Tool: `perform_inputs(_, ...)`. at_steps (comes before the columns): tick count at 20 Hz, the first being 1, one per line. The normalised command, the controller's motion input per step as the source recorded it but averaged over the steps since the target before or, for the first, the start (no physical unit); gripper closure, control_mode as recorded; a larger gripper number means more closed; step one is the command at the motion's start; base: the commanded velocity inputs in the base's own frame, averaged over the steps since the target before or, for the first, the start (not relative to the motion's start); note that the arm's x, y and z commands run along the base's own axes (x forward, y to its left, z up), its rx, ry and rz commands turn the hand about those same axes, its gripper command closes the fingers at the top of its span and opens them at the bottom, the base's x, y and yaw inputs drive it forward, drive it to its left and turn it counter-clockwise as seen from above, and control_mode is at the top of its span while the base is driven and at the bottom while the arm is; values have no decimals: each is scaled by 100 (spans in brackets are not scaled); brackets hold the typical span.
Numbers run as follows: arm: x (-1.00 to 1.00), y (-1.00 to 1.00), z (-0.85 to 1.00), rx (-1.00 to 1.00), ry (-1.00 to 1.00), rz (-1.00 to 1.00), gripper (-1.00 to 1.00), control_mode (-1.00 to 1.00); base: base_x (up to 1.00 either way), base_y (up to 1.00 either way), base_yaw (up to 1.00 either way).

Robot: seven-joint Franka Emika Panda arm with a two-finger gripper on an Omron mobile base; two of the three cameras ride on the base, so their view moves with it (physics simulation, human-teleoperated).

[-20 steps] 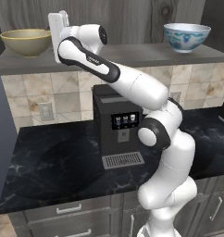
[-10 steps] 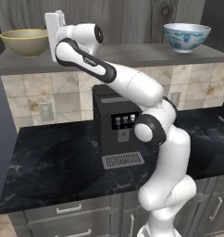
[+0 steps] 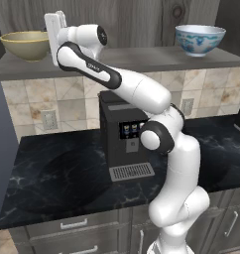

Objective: Move the bowls from the cabinet to the plates on the dining table.

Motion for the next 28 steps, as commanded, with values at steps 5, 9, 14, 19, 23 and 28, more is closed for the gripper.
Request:
perform_inputs(5,10,11,-21,0,-3,1,-100,-100,0,0,0)
perform_inputs(9,10,10,-20,0,-4,1,-100,-100,0,0,0)
perform_inputs(14,7,10,-25,0,-2,1,-100,-100,0,0,0)
perform_inputs(19,1,4,-29,-1,12,0,-100,-100,0,0,0)
perform_inputs(23,6,4,-28,-1,21,0,-100,-100,0,0,0)
perform_inputs(28,-7,6,-32,-3,13,0,-100,-100,0,0,0)
